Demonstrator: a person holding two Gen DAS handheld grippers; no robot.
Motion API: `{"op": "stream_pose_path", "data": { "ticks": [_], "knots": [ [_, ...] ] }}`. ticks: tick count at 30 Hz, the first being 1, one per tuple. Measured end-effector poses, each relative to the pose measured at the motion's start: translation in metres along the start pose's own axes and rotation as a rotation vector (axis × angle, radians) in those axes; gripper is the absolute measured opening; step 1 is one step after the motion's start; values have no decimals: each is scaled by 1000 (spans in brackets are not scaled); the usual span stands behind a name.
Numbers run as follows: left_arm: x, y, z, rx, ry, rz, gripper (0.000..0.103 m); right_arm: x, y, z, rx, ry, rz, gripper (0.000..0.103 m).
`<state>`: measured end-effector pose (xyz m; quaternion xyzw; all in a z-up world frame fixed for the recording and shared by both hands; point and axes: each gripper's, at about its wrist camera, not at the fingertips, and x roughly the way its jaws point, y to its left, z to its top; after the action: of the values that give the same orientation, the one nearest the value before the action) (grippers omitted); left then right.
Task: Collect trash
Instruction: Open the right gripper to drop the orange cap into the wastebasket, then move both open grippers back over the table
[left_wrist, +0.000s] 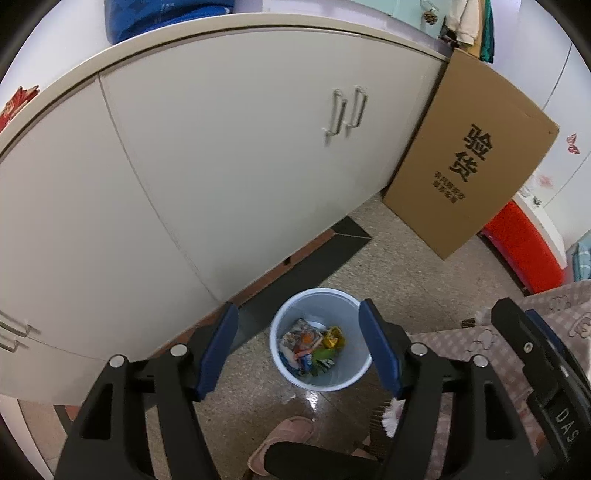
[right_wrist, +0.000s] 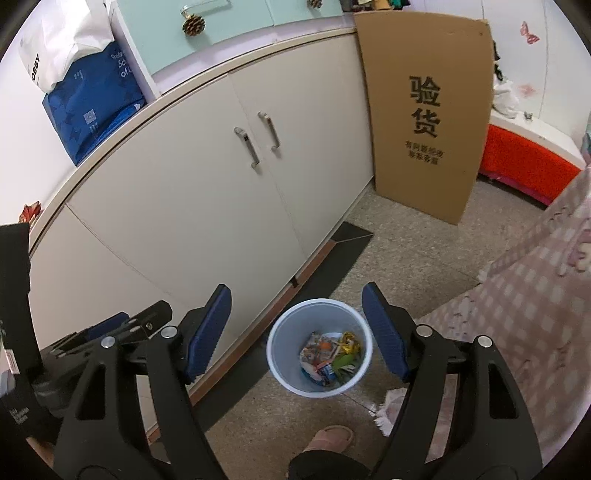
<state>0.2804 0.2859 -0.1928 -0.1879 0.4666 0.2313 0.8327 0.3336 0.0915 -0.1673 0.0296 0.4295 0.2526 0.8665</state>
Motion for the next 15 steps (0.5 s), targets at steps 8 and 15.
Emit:
{"op": "stream_pose_path", "data": {
  "ticks": [8,15],
  "knots": [
    [-36,-50,-12,87,-53,-76,67,-60,-39,3,25,-84,-61,73],
    [-79,-128,-30,222,-113,-178,68,-132,-108,2,88,-179,-159,75]
  ]
}}
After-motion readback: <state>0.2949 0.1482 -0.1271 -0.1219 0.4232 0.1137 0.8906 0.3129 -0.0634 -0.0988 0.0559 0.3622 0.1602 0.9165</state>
